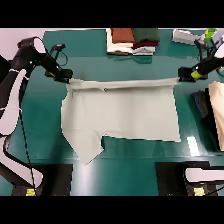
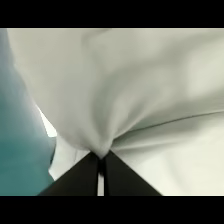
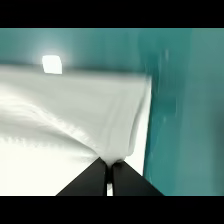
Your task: Fold the shirts.
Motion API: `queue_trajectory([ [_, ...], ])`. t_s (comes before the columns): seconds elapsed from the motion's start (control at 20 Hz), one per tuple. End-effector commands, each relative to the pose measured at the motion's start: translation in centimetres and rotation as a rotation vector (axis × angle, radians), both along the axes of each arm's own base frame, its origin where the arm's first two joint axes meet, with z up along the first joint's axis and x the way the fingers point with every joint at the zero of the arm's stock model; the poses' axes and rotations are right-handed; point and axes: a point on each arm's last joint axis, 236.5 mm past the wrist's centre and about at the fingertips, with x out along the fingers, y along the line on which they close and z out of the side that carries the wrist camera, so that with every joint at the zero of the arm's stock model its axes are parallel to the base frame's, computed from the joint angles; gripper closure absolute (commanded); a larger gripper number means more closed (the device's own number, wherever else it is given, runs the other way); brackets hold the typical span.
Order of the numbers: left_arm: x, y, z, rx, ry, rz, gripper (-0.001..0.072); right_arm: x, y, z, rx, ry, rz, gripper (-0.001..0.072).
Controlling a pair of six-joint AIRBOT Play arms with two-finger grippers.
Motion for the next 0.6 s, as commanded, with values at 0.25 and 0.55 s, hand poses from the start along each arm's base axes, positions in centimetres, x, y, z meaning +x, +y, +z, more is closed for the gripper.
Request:
queue_trajectory([
  [0.25,-4.0,0.0,-6.1,-0.003,0.156,0.011,0.0682,-5.1,0.4,-7.8,0.007,0.127,-0.024,0.0694],
  [0.55,-4.6,0.1,-3.8,-0.005,0.149,0.039,0.0287,-4.9,0.4,-5.4,0.008,0.126,-0.017,0.0325],
])
